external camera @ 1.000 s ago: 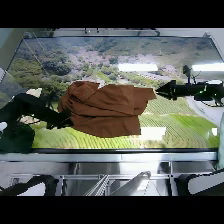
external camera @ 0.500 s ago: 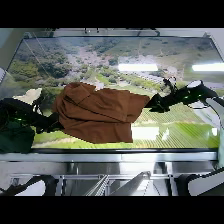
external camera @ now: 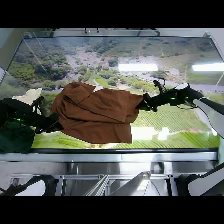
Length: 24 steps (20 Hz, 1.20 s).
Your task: Fold the shirts.
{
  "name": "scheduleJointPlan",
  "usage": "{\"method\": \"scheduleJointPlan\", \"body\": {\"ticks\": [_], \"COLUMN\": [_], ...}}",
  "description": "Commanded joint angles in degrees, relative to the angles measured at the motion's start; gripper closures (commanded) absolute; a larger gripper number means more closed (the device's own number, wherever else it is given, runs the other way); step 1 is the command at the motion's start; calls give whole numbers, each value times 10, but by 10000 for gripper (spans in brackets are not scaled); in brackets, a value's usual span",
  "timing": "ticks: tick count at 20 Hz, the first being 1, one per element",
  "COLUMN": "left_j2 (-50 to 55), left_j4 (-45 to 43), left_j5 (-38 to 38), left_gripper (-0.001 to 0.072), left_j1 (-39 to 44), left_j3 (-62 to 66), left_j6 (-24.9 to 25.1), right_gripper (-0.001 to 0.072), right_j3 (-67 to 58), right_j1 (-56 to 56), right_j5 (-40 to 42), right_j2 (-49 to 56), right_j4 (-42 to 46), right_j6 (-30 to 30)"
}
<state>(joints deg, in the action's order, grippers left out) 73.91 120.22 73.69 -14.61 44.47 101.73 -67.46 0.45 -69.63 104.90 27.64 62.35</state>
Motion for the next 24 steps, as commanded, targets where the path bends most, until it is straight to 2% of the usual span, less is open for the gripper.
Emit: {"method": "scheduleJointPlan", "body": {"ticks": [1,3,5,7,9,11,14,16,18,21,24], "left_j2": [-4,-35,-85,-140,-189,-225,-260,-265,-264,-231,-156], "left_j4": [70,217,310,367,384,383,358,343,360,369,368], "left_j5": [42,113,163,191,192,169,142,152,150,152,129], "left_gripper": [687,687,687,687,686,686,686,686,685,686,686], "left_j1": [0,0,0,0,0,-6,-63,-114,-139,-107,-63], "left_j3": [22,72,157,273,416,555,704,740,700,565,424], "left_j6": [56,120,123,123,122,122,123,122,122,112,137], "right_gripper": [691,692,692,691,691,691,691,692,691,692,691], "right_j3": [0,-1,-18,-57,-107,-154,-177,-177,-177,-176,-168], "right_j1": [7,-14,-57,-117,-188,-259,-337,-362,-360,-346,-256], "right_j5": [-61,-73,-73,-68,-36,34,137,156,127,9,-11], "right_j2": [-28,-118,-229,-359,-493,-611,-736,-755,-715,-589,-435], "right_j4": [-60,-58,-60,-84,-122,-122,-118,-121,-157,-249,-187], "right_j6": [-66,-71,-71,-85,-108,-113,-166,-172,-172,-171,-172]}}
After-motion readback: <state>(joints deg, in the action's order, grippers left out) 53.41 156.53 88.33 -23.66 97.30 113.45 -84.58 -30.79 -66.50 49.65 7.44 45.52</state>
